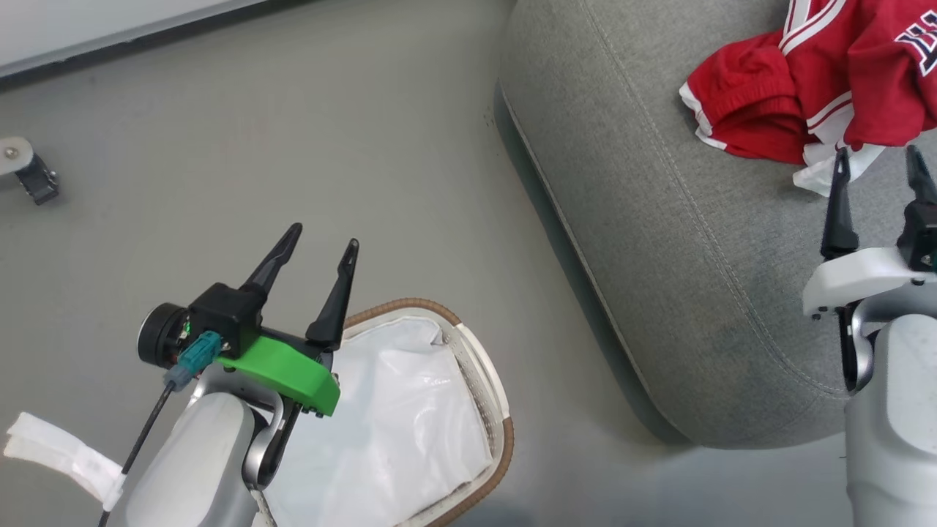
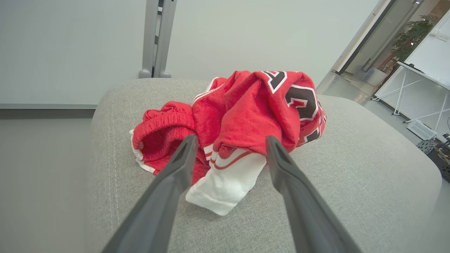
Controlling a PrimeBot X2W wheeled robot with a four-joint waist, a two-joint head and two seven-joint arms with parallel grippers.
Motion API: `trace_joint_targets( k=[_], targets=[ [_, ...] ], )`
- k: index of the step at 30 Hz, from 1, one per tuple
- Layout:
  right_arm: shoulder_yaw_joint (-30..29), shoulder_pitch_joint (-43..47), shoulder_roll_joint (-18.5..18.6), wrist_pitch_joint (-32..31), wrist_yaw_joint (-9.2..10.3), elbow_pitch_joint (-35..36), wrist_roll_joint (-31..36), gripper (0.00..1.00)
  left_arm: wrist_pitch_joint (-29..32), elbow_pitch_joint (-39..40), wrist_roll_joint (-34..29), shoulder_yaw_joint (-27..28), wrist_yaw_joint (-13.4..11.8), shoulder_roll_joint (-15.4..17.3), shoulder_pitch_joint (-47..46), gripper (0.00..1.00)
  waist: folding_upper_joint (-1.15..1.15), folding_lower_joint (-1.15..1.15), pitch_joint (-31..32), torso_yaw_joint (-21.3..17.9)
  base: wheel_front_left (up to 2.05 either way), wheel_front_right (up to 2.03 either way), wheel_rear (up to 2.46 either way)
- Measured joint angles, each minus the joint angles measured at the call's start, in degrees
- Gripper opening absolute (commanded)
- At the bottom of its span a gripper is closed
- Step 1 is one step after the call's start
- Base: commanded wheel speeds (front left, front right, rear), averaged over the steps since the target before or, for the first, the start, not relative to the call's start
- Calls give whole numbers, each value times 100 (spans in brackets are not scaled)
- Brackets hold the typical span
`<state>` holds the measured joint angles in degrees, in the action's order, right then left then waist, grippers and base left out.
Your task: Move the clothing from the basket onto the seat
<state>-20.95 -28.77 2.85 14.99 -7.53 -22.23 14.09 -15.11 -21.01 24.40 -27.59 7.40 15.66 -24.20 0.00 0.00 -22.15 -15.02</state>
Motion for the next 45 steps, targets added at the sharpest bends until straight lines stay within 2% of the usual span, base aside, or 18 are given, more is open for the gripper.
trace_joint_targets(
  k=[5,11,23,32,39,40,45],
  targets=[
    [805,271,-2,1,0,181,-730,100,0,14,-204,773,-15,-256,258,100,0,0,295,155,0,0,0],
    [1497,439,-2,1,0,249,-1415,100,-1,57,-723,1695,-41,-538,663,100,0,0,543,578,0,0,0],
    [1895,929,-12,1,0,212,-1789,100,0,-54,-1488,3125,-34,-933,1449,100,0,0,1060,1490,0,0,0],
    [1893,1517,-5,1,0,127,-1989,100,-1,97,-1683,3378,-5,-1136,1932,100,0,0,1462,1780,0,0,0],
    [1968,1713,-9,0,0,81,-2078,100,-1,114,-1306,3220,-1,-1173,2177,100,0,0,1610,1870,0,0,0],
    [1969,1719,-12,0,0,69,-2076,0,0,100,-1284,3205,-1,-1172,2182,0,0,0,1610,1871,0,0,0],
    [1958,1837,-67,-65,0,-143,-2149,0,56,-113,-1236,3177,-1,-1247,2185,0,0,0,1618,1868,0,0,0]
  ],
)
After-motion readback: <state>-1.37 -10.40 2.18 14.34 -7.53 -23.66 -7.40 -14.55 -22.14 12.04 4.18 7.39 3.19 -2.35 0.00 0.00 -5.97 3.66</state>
